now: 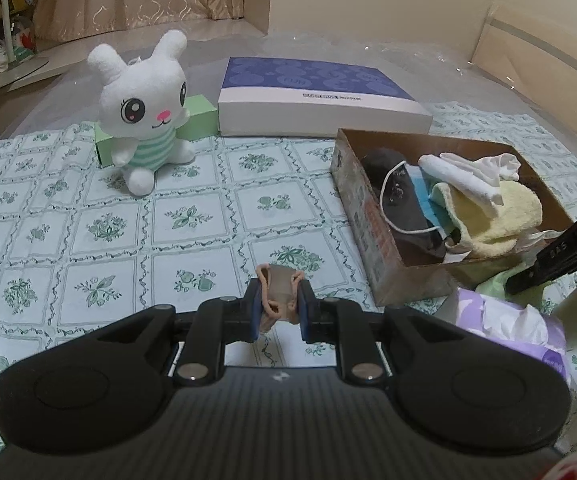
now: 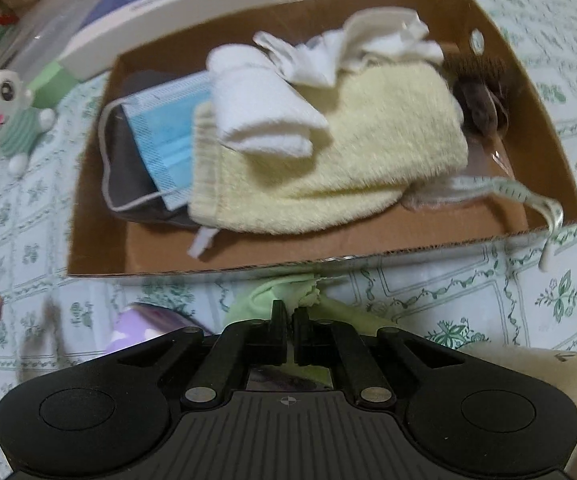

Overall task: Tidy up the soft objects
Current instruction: 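Carry the beige clip and green cloth over the cardboard tray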

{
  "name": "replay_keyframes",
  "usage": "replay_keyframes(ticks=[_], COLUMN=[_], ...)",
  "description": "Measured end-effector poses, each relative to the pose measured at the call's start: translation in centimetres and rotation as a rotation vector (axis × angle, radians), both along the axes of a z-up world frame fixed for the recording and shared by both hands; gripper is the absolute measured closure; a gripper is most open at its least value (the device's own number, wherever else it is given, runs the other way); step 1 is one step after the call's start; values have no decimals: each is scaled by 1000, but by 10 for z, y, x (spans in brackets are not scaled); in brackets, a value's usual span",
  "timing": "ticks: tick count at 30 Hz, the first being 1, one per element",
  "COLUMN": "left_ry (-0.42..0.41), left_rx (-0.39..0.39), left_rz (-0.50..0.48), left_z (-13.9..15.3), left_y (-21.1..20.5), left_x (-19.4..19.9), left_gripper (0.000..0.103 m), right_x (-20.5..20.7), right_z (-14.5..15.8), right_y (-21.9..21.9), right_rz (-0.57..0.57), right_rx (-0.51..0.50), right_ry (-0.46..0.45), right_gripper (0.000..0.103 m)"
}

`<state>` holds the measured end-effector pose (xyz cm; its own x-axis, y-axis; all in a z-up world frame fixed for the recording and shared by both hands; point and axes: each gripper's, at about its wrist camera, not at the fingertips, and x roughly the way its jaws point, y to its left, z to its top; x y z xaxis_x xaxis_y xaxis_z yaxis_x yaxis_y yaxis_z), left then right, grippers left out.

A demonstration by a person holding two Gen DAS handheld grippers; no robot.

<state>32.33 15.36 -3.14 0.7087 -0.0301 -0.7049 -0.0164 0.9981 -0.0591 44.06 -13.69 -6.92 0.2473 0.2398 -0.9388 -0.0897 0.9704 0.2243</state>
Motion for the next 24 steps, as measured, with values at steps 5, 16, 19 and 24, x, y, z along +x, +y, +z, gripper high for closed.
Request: replay_keyframes(ticks=[5, 16, 19, 24], left_ry=[-22, -87, -99, -108], left_rx=[4, 17, 29, 34], left_rz=[-8, -80, -113, -169], left_z=[13, 54, 64, 73], left_y=[-5, -40, -56, -82], left_x=[1, 20, 30, 48], left_gripper=[86, 86, 86, 86], right_x=[-7, -6, 0, 14], right_z=[29, 95, 109, 128], right_y=[1, -6, -19, -51], right_rz=[44, 90, 85, 99], right_rx=[21, 43, 42, 60], right_ry=[-45, -185, -212, -267], right_gripper=[100, 100, 100, 100])
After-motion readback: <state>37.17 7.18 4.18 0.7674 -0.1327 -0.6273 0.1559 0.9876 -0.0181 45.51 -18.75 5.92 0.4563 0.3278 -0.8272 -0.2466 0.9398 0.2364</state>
